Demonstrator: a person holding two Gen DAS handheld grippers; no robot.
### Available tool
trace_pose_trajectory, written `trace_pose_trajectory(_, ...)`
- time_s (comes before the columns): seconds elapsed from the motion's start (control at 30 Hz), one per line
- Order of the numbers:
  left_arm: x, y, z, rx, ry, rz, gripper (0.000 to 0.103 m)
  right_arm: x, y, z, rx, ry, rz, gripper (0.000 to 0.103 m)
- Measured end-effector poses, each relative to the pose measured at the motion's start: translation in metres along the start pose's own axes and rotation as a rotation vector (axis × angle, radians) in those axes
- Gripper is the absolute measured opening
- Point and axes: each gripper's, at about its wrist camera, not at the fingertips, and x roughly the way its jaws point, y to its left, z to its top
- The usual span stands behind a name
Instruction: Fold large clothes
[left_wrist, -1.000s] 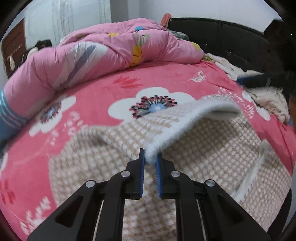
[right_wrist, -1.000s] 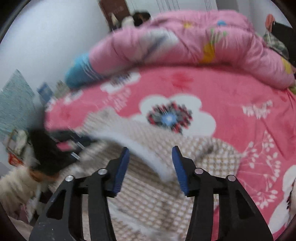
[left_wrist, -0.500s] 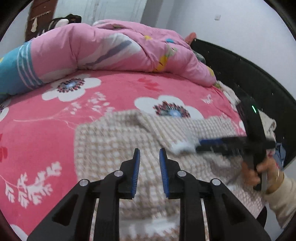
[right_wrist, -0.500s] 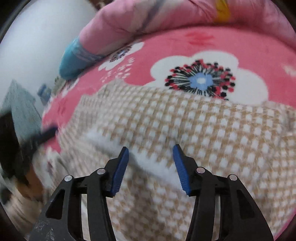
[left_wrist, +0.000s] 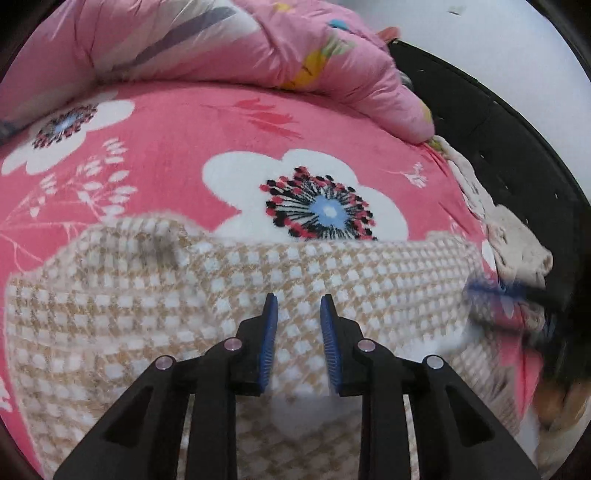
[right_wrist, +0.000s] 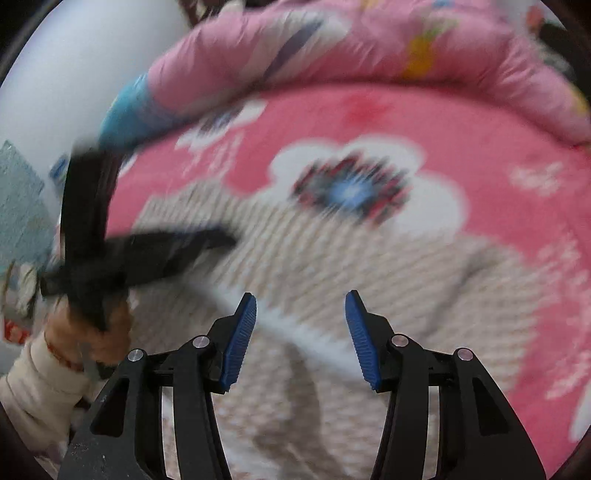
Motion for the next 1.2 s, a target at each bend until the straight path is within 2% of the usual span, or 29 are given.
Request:
trace_pose_trajectory(0.1, 0.000, 0.004, -0.003, 0.002, -0.019, -0.019, 0.024, 0.020, -0.015, 0.016, 0.060, -0.016, 0.024, 0.045)
trace_pose_trajectory(0.2, -0.004, 0.006, -0.007, 0.015, -0.018, -0.017, 0.024, 0.058, -0.017, -0.004, -0.018, 0.073, -0.054, 0.044)
trace_pose_trajectory(0.3, -0.009, 0.002, -0.012, 0.068, -0.017, 0.000, 0.024, 0.043, -0.019, -0.024, -0.079, 0.042, -0.065, 0.044)
trace_pose_trajectory(0.43, -0.013, -0.011, -0.020, 0.186, -0.030, 0.076, 0.024, 0.018, -0.020, -0.029, -0.111, 0.103, -0.163, 0.043)
trace_pose_trajectory(0.5, -0.014, -0.018, -0.026, 0.242, -0.046, 0.119, 0.024, 0.005, -0.008, -0.020, -0.126, 0.085, -0.169, 0.035)
trace_pose_trajectory(0.6, -0.015, -0.014, -0.029, 0.219, -0.060, 0.113, 0.024, 0.001, 0.021, -0.002, -0.157, 0.014, -0.098, 0.034)
trace_pose_trajectory(0.7, -0.018, -0.006, -0.029, 0.165, -0.058, 0.082, 0.024, 0.037, 0.054, 0.004, -0.200, 0.045, -0.031, 0.033)
trace_pose_trajectory(0.73, -0.021, -0.004, -0.031, 0.154, -0.064, 0.076, 0.024, 0.050, 0.061, 0.001, -0.222, 0.068, -0.050, 0.032)
trace_pose_trajectory(0.77, -0.023, -0.002, -0.033, 0.147, -0.070, 0.074, 0.024, 0.068, 0.067, -0.009, -0.264, 0.090, -0.105, 0.032)
trace_pose_trajectory(0.8, -0.023, 0.000, -0.035, 0.141, -0.071, 0.077, 0.024, 0.070, 0.068, -0.016, -0.286, 0.069, -0.123, 0.032)
trace_pose_trajectory(0.87, -0.023, 0.004, -0.039, 0.125, -0.074, 0.061, 0.024, 0.058, 0.060, -0.029, -0.274, 0.050, -0.109, 0.032)
trace_pose_trajectory(1.0, -0.025, 0.010, -0.039, 0.105, -0.083, 0.020, 0.024, 0.033, 0.031, -0.055, -0.214, 0.098, -0.078, 0.032)
trace_pose_trajectory(1.1, -0.025, 0.009, -0.039, 0.110, -0.088, 0.019, 0.024, 0.007, 0.017, -0.062, -0.148, 0.120, -0.053, 0.032)
trace_pose_trajectory(1.2, -0.027, 0.006, -0.039, 0.111, -0.093, 0.043, 0.024, -0.025, 0.023, -0.051, -0.101, 0.028, -0.050, 0.037)
